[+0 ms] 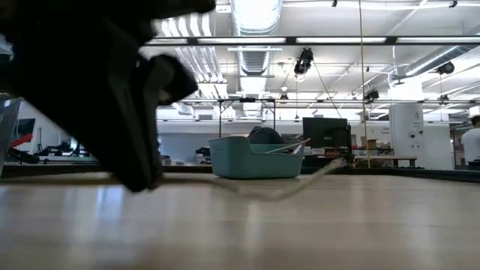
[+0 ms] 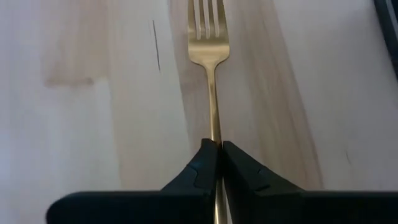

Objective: Sort silverware by color (type)
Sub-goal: Put the gold fork into the black bin

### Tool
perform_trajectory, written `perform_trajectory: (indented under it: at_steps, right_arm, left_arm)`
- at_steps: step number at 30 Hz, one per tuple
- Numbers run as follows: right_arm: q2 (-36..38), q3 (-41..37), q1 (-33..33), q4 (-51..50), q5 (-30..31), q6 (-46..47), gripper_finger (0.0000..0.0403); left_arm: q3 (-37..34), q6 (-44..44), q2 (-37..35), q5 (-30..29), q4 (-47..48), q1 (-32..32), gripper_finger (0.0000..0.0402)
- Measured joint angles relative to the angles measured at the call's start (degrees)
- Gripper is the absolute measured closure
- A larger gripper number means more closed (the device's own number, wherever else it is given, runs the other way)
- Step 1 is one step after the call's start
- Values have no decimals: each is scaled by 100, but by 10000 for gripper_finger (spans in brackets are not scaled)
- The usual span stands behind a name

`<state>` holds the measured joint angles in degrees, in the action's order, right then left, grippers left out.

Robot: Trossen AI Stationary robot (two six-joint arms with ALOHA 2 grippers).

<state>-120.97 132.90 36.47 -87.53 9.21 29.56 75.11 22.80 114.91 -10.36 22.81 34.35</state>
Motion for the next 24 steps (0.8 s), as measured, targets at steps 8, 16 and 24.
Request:
perform_trajectory:
  at_steps: [8, 16, 24]
  right_arm:
    - [0, 0, 2, 13, -1, 55, 342]
    - [0, -23, 2, 22, -2, 42, 342]
    - [0, -161, 2, 20, -4, -22, 342]
  left_arm:
    - [291, -378, -103, -67, 286, 15, 401]
    - [284, 187, -566, -180, 640, 186, 401]
    - [213, 765, -1309, -923, 1367, 885, 401]
